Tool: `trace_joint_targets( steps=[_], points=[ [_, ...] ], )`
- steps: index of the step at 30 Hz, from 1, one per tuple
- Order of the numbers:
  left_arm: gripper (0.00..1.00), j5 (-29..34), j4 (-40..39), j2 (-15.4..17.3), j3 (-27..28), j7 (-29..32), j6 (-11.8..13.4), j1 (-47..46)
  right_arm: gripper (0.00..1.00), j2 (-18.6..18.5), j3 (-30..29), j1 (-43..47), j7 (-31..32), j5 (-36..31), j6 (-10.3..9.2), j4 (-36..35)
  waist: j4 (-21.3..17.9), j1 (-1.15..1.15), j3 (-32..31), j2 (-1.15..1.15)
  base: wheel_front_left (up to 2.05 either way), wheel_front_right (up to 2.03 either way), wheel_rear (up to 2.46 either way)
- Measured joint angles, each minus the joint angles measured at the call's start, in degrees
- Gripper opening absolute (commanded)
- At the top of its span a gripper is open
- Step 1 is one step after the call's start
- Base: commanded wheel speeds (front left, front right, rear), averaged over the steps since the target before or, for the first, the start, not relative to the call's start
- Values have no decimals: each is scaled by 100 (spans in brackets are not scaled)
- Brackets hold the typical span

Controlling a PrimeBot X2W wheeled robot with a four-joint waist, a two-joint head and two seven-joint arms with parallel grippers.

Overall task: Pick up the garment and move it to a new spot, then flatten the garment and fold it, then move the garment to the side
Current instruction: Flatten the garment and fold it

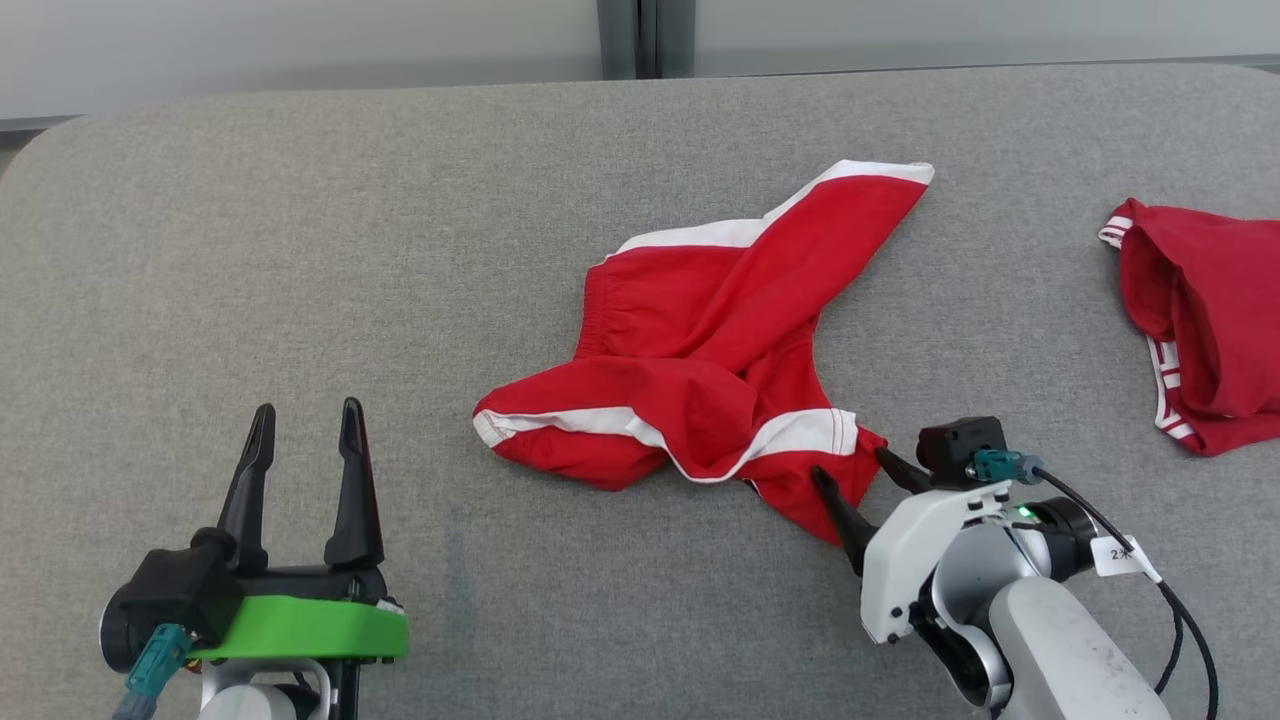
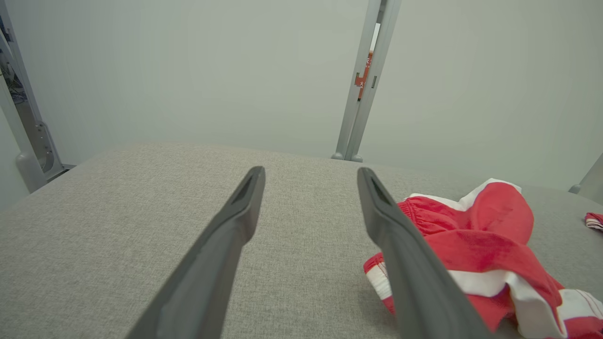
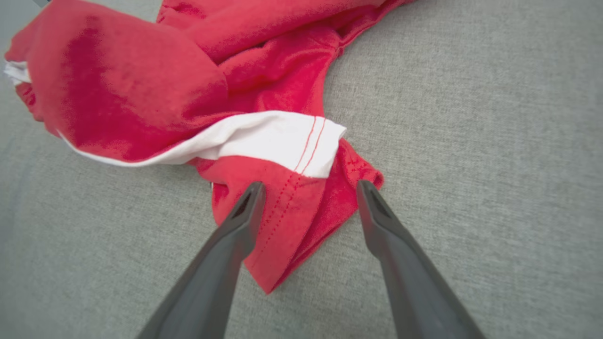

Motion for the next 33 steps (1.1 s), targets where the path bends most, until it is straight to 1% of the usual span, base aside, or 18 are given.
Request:
trace_joint_targets(
  steps=[7,8,9,11,12,16,19,22,25,29,30,31,32,33],
  points=[
    [100,0,62,0,-15,1,-14,-59,100,127,131,-387,-221,-13,0,627,80,0,32,0,0,0,0],
    [100,0,64,0,-15,1,-18,-59,78,136,168,-425,-256,-12,0,684,84,0,30,0,0,0,0],
    [100,0,65,1,-16,0,-18,-59,42,143,209,-466,-293,-1,0,723,88,0,31,0,0,0,0],
    [100,0,74,1,-13,1,-18,-60,0,148,304,-549,-411,2,0,780,97,0,26,0,0,0,0],
    [100,0,75,1,-13,0,-18,-59,0,148,323,-575,-468,-9,0,799,100,0,22,0,0,0,0],
    [100,0,81,1,8,0,-19,-59,0,123,399,-605,-644,-52,0,842,95,0,-6,0,0,0,0],
    [100,0,88,0,25,0,-19,-56,0,63,249,-584,-747,-130,1,743,83,0,-44,0,0,0,0],
    [100,0,79,1,60,0,-19,-19,0,-53,-146,-426,-781,-298,1,509,55,0,-89,0,0,0,0],
    [100,0,64,1,97,1,-19,23,0,-170,-646,-158,-622,-524,1,224,1,0,-125,0,0,0,0],
    [100,0,41,0,78,1,-18,31,0,-238,-1155,-2,-450,-740,1,-19,-71,0,-145,0,0,0,0],
    [100,0,38,0,71,0,-16,31,8,-236,-1258,14,-421,-772,1,-33,-87,0,-147,0,0,0,0],
    [100,0,40,0,71,1,-16,31,83,-234,-1335,13,-383,-820,1,-37,-103,0,-147,0,0,0,0],
    [100,0,42,0,67,1,-16,31,100,-209,-1436,12,-383,-850,1,-31,-118,0,-149,0,0,0,0],
    [100,0,45,0,59,0,-16,30,100,-191,-1502,9,-382,-877,1,-10,-128,0,-152,0,0,0,0]
  ],
)
